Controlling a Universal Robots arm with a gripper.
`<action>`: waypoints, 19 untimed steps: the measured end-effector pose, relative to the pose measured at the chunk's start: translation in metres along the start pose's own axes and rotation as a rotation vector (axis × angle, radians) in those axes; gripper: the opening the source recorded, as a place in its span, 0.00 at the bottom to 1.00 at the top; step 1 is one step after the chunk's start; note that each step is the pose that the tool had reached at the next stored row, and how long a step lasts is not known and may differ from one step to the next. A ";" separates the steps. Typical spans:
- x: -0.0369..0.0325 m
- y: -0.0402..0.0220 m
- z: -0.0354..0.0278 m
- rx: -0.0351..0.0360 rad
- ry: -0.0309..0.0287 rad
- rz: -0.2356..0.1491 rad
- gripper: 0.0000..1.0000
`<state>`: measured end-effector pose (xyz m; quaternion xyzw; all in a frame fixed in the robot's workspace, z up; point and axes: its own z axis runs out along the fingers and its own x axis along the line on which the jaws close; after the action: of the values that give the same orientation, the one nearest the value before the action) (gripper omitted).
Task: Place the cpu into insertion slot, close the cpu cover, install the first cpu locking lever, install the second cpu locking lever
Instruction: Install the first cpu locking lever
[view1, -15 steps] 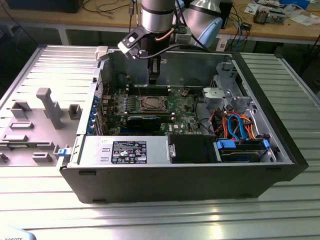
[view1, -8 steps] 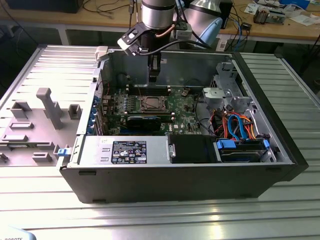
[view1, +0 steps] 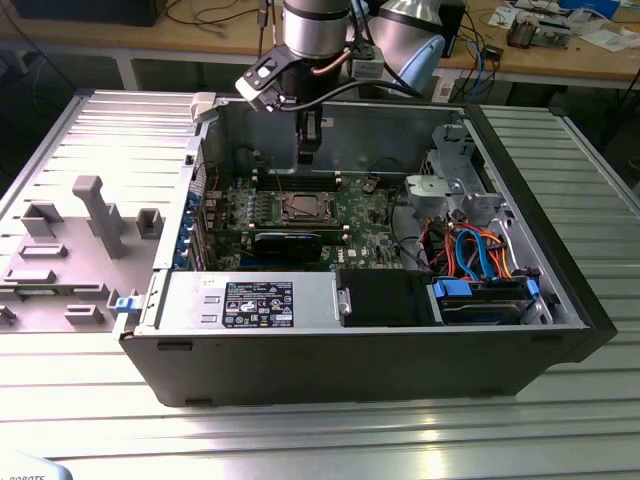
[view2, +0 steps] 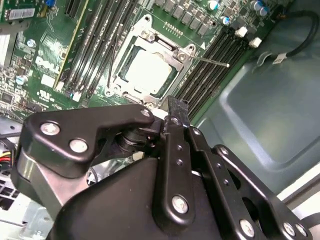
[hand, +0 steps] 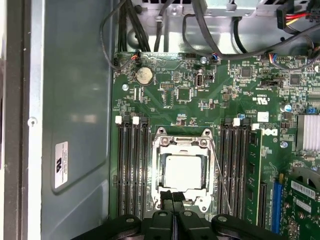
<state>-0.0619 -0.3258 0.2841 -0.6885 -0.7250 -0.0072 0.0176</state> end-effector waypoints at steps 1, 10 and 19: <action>-0.0001 0.0000 0.0000 0.0004 -0.0001 -0.011 0.11; -0.0006 0.0000 0.0000 0.0046 -0.0017 -0.131 0.11; -0.0015 -0.0030 0.0000 0.0061 -0.0024 -0.177 0.11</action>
<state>-0.0648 -0.3274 0.2841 -0.6215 -0.7832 -0.0057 0.0181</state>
